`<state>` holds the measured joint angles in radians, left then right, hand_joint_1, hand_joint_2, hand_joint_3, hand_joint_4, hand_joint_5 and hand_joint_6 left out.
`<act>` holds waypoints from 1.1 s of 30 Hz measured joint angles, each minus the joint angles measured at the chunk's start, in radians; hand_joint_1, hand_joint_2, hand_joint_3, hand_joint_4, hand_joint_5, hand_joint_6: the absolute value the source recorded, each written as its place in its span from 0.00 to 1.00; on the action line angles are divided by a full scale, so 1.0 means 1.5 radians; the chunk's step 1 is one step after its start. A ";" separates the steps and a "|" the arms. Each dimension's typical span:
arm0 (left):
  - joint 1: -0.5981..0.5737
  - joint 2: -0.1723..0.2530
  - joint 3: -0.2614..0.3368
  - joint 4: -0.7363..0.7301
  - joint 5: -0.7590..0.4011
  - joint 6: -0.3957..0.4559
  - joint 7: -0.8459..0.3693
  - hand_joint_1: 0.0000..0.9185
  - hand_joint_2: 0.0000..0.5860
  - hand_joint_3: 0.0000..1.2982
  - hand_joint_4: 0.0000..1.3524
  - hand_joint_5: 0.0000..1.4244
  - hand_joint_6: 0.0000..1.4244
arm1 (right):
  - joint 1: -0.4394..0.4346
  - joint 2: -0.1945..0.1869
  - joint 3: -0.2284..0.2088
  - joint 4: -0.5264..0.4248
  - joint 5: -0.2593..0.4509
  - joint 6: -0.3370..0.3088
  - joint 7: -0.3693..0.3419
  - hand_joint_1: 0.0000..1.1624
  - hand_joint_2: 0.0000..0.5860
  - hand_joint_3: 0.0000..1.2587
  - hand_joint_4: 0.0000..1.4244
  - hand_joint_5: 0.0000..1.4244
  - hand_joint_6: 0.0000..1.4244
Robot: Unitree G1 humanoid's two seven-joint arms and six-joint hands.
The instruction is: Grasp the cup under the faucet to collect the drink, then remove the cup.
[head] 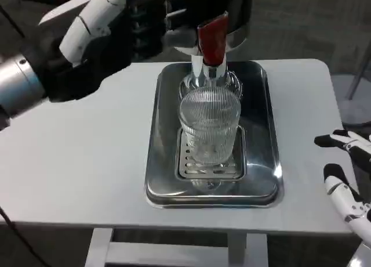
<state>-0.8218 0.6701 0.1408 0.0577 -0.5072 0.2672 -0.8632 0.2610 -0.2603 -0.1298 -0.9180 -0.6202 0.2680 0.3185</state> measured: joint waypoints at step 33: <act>-0.106 -0.067 -0.039 0.133 0.086 -0.077 -0.039 0.00 0.28 0.07 0.00 0.06 0.13 | -0.002 0.004 -0.003 -0.004 0.000 0.000 0.000 0.14 0.92 0.20 0.08 0.02 0.15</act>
<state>-0.9816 0.5689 0.0824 0.2566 -0.3786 0.1522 -0.9221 0.2580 -0.2538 -0.1347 -0.9240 -0.6206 0.2679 0.3184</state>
